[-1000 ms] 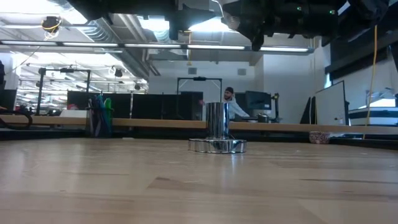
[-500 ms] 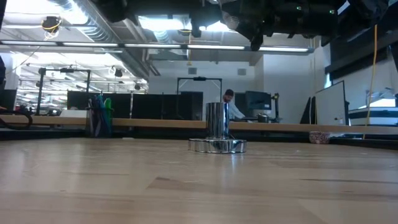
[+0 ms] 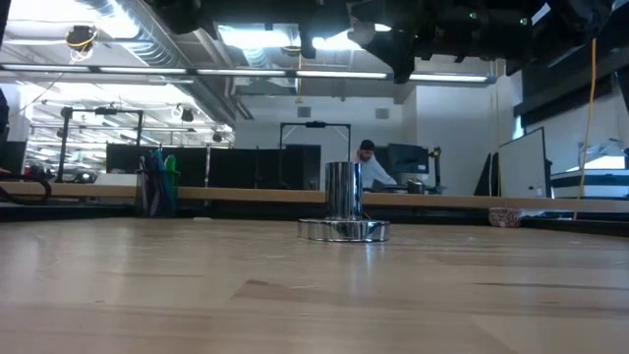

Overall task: Screw lightbulb
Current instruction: Insert the lightbulb into the lamp

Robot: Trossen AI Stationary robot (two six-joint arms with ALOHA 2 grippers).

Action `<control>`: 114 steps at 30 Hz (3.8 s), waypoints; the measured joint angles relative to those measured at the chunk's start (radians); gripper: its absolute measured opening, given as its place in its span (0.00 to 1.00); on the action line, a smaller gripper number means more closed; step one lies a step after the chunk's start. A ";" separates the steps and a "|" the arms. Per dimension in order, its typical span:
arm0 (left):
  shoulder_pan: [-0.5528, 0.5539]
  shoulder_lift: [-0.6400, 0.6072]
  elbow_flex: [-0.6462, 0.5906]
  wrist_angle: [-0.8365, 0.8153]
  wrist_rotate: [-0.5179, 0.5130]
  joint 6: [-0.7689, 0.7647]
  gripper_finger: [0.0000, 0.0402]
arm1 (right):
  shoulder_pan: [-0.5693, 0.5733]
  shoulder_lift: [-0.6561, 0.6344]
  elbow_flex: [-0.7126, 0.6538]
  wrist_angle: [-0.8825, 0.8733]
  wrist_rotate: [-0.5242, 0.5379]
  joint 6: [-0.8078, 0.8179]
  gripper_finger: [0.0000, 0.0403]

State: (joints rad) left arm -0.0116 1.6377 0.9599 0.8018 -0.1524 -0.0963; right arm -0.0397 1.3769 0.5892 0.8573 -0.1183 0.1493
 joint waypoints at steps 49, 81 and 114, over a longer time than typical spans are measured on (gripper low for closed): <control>-0.398 -0.034 -0.004 -0.414 -0.947 -0.236 0.37 | 0.059 0.703 -0.009 0.372 0.074 -0.166 0.67; -0.200 0.087 -0.005 0.023 -0.566 -0.071 0.37 | 0.059 0.241 -0.010 -0.023 0.100 -0.017 0.44; -0.179 0.206 0.000 -0.118 -0.479 -0.200 0.36 | 0.059 0.234 -0.018 -0.087 0.077 -0.085 0.44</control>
State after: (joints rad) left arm -0.1908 1.8436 0.9602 0.6839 -0.6317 -0.2960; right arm 0.0196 1.6108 0.5709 0.7707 -0.0417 0.0647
